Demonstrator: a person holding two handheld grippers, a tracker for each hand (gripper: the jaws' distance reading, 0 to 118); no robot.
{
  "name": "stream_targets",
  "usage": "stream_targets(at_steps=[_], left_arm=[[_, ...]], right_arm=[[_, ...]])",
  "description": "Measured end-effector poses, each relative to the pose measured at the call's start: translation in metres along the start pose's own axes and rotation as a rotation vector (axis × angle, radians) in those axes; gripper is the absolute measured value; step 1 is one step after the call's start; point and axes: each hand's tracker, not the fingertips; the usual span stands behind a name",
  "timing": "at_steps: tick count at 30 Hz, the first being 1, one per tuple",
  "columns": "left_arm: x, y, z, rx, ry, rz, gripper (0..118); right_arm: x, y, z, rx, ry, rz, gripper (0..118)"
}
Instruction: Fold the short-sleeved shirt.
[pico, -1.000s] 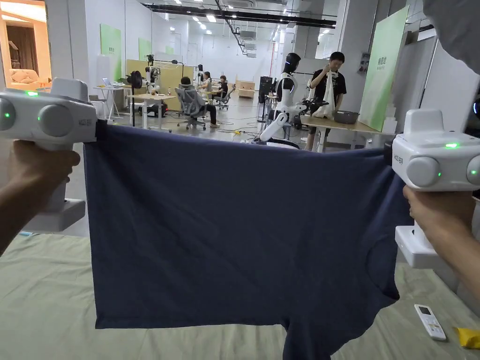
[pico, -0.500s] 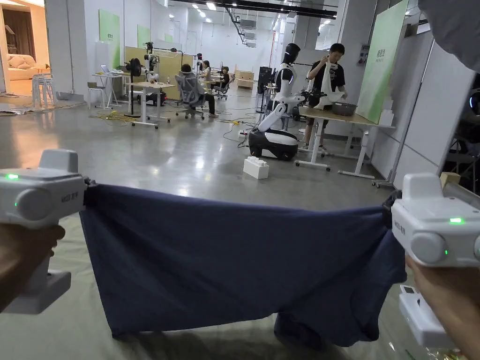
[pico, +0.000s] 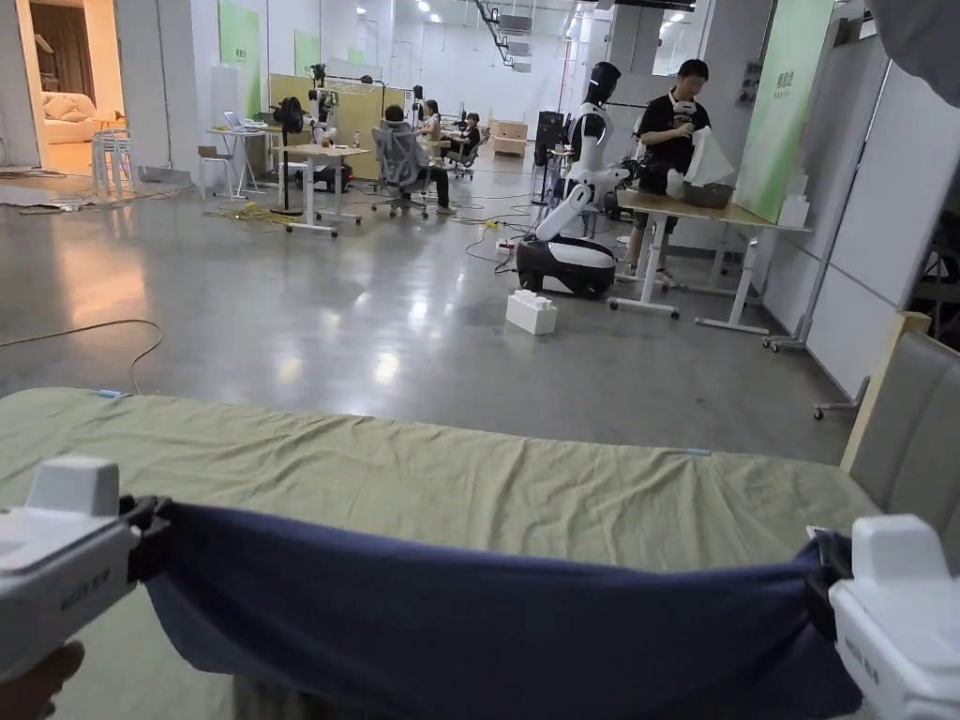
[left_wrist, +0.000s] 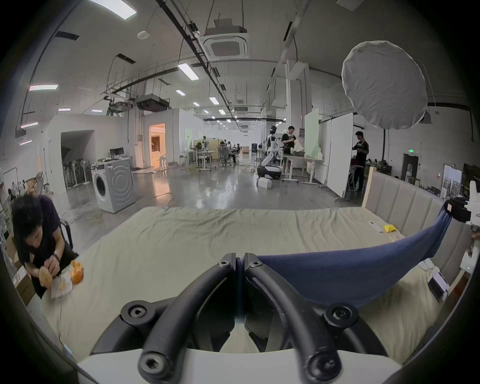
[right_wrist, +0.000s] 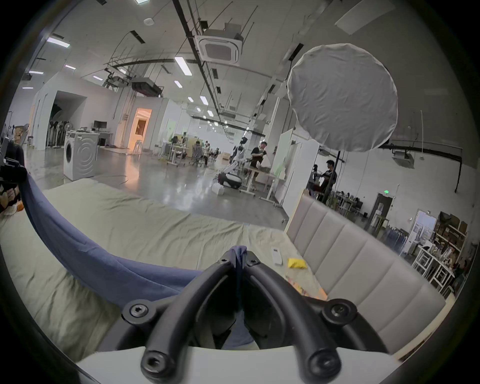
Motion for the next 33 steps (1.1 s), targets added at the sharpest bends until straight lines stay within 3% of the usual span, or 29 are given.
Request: stream_targets(at_steps=[11,15,17,33], left_arm=[[-0.017,-0.131,0.039,-0.233,-0.003,0.044,5],[-0.019,-0.17,0.046,-0.318,-0.01,0.044,5],[-0.015,-0.186,0.052,-0.368,-0.008,0.044,5],[-0.021,-0.256,0.047,-0.6,-0.027,0.014,7]], right_arm=[[-0.026,-0.134,0.067,-0.286,0.083,-0.071,4],[-0.036,-0.173,0.078,-0.379,0.105,-0.031,4],[-0.039,-0.19,0.081,-0.45,0.103,-0.058,4],[-0.062,-0.263,0.084,-0.645,0.186,0.011,4]])
